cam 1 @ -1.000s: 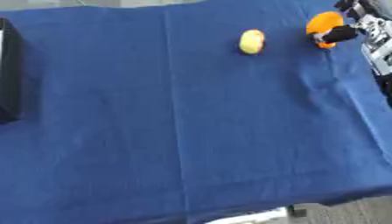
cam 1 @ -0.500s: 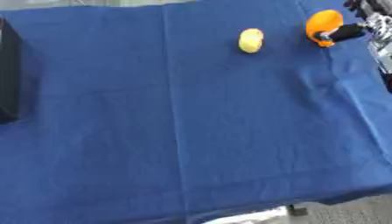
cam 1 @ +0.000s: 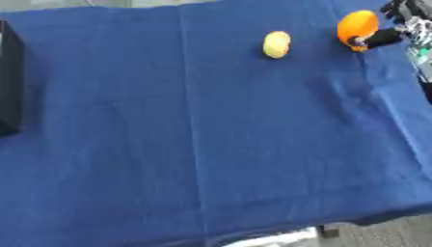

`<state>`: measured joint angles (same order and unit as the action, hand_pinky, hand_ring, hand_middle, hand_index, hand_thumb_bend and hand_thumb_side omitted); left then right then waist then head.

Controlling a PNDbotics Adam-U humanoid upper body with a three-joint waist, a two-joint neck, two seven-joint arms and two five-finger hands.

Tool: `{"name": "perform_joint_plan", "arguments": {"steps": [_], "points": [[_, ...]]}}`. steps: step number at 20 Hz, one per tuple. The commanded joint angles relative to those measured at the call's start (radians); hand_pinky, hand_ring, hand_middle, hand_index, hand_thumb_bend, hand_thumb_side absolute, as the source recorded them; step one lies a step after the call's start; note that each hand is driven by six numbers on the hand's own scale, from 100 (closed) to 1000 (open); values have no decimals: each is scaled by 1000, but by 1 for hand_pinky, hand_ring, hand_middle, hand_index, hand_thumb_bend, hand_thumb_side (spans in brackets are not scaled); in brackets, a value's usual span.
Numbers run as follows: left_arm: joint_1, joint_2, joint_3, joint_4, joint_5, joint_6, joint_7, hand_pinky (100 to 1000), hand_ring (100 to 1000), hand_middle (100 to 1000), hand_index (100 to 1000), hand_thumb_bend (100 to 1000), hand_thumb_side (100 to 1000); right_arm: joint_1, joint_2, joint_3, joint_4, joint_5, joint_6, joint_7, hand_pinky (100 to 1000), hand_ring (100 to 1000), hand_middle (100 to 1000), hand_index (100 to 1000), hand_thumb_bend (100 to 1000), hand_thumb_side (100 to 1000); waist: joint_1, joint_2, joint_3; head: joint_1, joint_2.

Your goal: Pick up the objects with one hand, pass them to the other hand, and then place them into the box on the other side of the table.

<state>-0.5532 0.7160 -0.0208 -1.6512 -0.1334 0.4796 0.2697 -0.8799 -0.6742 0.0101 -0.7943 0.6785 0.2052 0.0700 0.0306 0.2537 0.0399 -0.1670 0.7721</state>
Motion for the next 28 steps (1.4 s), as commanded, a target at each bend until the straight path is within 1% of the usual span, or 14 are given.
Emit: {"name": "perform_joint_plan", "arguments": {"steps": [1,2,3,4,5,12,14,15,16,17,18,21,26,28], "points": [[-8,19,14,-19,-2,0,2,740,781,800,726,571,561,-19,-21,-6,5,-23,0,-15,807,811,728,815,531,323,0,-14,2,0,-7],[-8,19,14,-19,-2,0,3,740,781,800,725,570,561,-19,-20,-6,10,-31,1,-19,806,809,725,811,506,317,0,-14,3,1,-7],[-8,18,14,-20,-2,0,3,740,781,799,725,569,561,-19,-19,-6,15,-38,2,-23,805,804,716,803,458,300,0,-13,4,1,-8],[-8,18,14,-21,-1,0,3,740,781,799,724,569,562,-19,-17,-6,19,-46,4,-27,805,803,714,802,453,295,0,-12,5,1,-8],[-8,18,14,-21,-1,0,3,740,781,799,723,567,561,-19,-16,-5,22,-52,4,-31,804,799,708,796,424,277,1,-12,6,1,-9],[-9,15,15,-25,2,-1,5,740,780,797,721,561,562,-19,-7,0,40,-87,1,-45,801,787,695,785,349,217,4,-8,13,-2,-15],[-10,14,16,-27,3,-1,7,739,779,796,720,560,562,-21,-5,0,42,-91,3,-54,799,779,686,779,321,186,5,-6,15,-3,-17],[-9,13,16,-28,3,-1,8,739,779,796,720,560,562,-21,-4,0,43,-93,5,-60,794,769,672,768,302,149,5,-5,16,-3,-18],[-9,13,16,-28,3,-1,8,739,779,796,719,560,562,-21,-3,0,45,-96,7,-68,793,768,670,767,301,144,5,-4,16,-4,-19],[-10,12,16,-28,3,-1,9,739,778,795,719,558,562,-21,-1,0,45,-98,8,-75,787,753,644,751,314,104,5,-3,17,-4,-20],[-10,12,16,-29,3,-2,10,738,778,795,719,558,562,-21,0,2,46,-98,10,-83,785,747,632,744,327,100,6,-2,18,-4,-21],[-11,11,16,-32,5,-3,12,737,776,793,717,555,561,-20,6,3,46,-97,12,-115,769,703,557,678,347,100,6,0,20,-2,-22],[-8,11,16,-38,8,-7,17,735,774,790,715,552,560,-18,10,4,32,-114,4,-174,752,649,465,588,322,100,5,-1,20,-1,-17],[-6,12,16,-40,9,-7,17,734,774,790,714,552,560,-14,8,7,25,-124,0,-188,752,641,449,572,310,100,5,-2,19,-2,-17]]}}
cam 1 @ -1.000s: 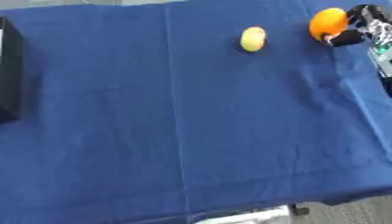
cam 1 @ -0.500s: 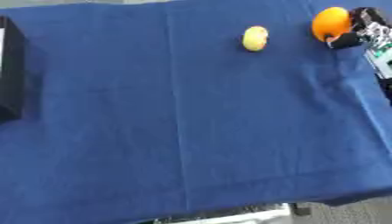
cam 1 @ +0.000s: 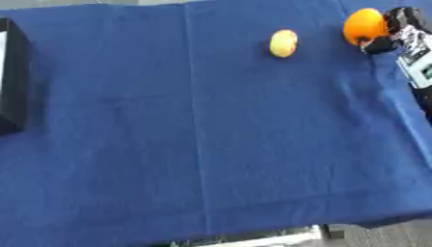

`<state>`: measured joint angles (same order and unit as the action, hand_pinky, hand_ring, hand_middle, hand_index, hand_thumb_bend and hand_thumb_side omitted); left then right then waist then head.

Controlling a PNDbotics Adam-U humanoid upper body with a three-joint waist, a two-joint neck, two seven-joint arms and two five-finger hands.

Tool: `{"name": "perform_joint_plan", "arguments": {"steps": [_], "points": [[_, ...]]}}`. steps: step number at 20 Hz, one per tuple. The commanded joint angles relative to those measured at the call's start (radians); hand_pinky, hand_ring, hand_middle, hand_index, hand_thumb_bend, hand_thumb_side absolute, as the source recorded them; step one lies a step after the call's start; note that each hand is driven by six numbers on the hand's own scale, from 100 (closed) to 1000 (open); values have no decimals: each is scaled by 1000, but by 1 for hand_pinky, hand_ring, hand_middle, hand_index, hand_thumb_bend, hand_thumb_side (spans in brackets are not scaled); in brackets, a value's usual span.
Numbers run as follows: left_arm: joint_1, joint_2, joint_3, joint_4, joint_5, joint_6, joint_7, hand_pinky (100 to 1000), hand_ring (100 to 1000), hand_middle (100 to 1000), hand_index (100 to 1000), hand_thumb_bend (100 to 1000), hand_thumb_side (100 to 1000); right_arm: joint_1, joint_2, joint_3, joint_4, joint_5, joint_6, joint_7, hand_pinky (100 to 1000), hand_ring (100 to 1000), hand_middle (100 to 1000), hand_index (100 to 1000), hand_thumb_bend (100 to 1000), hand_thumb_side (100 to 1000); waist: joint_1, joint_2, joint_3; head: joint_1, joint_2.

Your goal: Pick up the objects with one hand, pass them to the other hand, and then place them into the box on the other side of the table.

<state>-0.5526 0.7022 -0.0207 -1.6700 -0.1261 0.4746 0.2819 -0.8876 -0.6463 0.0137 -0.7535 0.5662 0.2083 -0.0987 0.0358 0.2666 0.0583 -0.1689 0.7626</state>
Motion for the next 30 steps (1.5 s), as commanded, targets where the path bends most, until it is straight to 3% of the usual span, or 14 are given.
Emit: {"name": "perform_joint_plan", "arguments": {"steps": [1,15,23,30], "points": [[-5,26,16,-22,2,-2,5,734,773,790,714,552,560,-4,-22,6,-21,-18,-5,-22,751,638,442,565,303,100,-1,-15,0,0,-7],[11,43,16,-39,2,-4,0,731,771,785,713,549,559,35,-61,36,-168,-90,-25,-5,746,624,410,535,304,100,-8,-36,-6,5,6],[17,55,9,-62,1,-9,-13,729,788,784,714,550,557,91,-92,68,-385,-154,-27,39,743,624,413,536,295,100,-15,-48,-9,13,7],[20,65,4,-98,4,-13,-27,728,793,783,715,551,556,169,-109,85,-622,-267,-12,66,744,625,410,533,248,100,-17,-52,-9,18,7]]}}
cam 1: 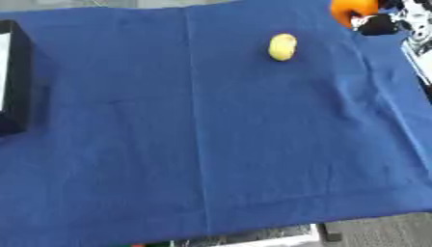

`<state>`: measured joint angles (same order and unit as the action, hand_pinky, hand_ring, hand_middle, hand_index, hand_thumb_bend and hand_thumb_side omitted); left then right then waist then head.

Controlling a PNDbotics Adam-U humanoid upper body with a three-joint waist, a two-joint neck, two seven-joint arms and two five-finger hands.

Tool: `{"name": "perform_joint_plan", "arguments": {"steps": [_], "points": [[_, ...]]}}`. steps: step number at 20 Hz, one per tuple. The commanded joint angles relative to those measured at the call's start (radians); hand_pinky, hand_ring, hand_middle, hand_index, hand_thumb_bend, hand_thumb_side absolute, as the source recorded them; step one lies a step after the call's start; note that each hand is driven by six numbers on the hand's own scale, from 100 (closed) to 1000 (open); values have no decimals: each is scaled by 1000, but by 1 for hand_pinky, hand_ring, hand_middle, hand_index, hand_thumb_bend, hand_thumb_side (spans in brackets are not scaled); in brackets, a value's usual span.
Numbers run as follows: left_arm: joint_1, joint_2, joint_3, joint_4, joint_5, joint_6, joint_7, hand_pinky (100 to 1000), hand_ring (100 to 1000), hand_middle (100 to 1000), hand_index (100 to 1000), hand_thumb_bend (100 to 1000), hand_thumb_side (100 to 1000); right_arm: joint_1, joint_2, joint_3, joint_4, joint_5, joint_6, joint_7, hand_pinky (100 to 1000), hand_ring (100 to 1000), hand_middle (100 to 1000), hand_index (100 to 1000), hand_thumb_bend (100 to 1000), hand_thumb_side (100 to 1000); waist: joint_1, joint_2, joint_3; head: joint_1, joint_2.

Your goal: Pick up the objects with one hand, pass them to the other hand, and then place them into the box on the other side of the table.

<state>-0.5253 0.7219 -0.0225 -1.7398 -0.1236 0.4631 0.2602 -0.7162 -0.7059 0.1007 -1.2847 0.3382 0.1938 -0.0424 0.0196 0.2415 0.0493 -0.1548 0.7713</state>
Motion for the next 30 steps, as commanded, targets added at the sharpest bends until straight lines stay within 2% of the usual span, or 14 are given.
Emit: {"name": "perform_joint_plan", "arguments": {"steps": [1,8,15,21,22,23,30], "points": [[-7,46,5,-33,2,-1,-7,728,793,783,715,552,556,8,-50,2,-121,-55,5,14,745,625,409,533,245,100,-1,-28,0,5,-1],[-7,56,-2,-85,4,-7,-21,728,792,782,717,552,551,52,-17,27,-270,-118,21,55,741,622,407,531,215,100,0,-35,2,9,-1],[-8,61,-16,-149,1,-9,-51,728,792,782,721,552,550,58,57,56,-331,-130,21,99,726,619,406,530,187,100,2,-39,4,14,-1],[-25,66,-31,-220,-4,-18,-74,728,791,782,727,552,540,51,132,84,-337,-101,9,125,723,618,405,529,173,100,1,-43,9,12,-1],[-29,66,-33,-236,-6,-20,-78,728,791,781,727,664,613,50,144,88,-336,-97,5,126,723,618,405,529,171,100,1,-44,10,11,-1],[-37,66,-37,-248,-6,-26,-83,729,791,781,727,553,535,49,158,92,-336,-94,1,128,722,617,405,529,166,100,1,-45,11,12,-1],[-95,58,-71,-260,-9,-102,-132,730,790,779,727,557,528,47,236,126,-334,-102,-37,152,719,616,404,527,138,100,0,-52,14,15,-1]]}}
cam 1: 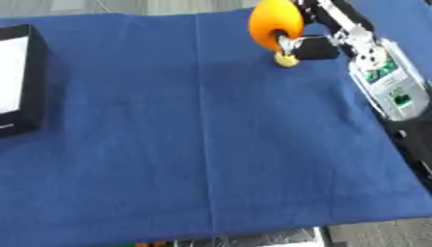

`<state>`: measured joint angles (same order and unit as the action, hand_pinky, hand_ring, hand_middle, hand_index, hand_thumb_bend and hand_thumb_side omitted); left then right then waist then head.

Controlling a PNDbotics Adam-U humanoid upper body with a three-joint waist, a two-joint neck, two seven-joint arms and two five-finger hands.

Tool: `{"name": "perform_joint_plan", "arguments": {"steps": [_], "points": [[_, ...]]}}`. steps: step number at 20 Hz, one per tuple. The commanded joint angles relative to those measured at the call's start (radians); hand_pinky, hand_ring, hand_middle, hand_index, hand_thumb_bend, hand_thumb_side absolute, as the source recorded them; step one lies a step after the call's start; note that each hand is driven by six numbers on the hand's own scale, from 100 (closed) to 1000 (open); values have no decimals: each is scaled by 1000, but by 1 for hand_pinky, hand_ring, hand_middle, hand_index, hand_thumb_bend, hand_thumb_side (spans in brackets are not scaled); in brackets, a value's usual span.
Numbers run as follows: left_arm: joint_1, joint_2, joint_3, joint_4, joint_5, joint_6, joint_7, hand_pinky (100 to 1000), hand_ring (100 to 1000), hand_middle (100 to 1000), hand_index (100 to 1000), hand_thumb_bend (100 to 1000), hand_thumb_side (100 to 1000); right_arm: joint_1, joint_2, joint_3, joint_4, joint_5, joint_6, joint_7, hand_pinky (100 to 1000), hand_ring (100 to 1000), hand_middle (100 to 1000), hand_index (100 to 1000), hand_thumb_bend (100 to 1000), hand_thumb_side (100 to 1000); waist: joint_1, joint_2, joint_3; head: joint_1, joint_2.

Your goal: Pick up the objects with one hand, pass them to the other hand, and then place them into the box on the other side of the table.

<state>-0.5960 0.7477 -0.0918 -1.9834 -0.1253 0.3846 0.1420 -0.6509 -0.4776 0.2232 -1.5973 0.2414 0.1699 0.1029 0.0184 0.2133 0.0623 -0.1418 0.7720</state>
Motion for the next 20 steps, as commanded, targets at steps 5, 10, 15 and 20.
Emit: {"name": "perform_joint_plan", "arguments": {"steps": [5,10,15,20], "points": [[-42,29,-16,-17,-7,-44,-40,730,790,779,727,560,530,-7,50,27,-11,-28,-29,21,715,615,402,526,111,100,1,-25,1,-2,-2],[-49,25,-27,-17,-6,-53,-56,728,786,775,724,562,532,10,74,46,2,-44,-43,30,714,615,402,525,103,100,2,-23,3,5,-2],[-61,15,-54,-17,-3,-71,-92,726,781,770,725,566,541,9,100,71,12,-38,-62,51,714,615,402,526,134,100,4,-23,7,28,-2],[-81,6,-87,-17,-4,-89,-140,724,778,767,726,671,535,9,127,89,28,-18,-76,67,714,615,402,526,142,100,7,-26,12,32,-2]]}}
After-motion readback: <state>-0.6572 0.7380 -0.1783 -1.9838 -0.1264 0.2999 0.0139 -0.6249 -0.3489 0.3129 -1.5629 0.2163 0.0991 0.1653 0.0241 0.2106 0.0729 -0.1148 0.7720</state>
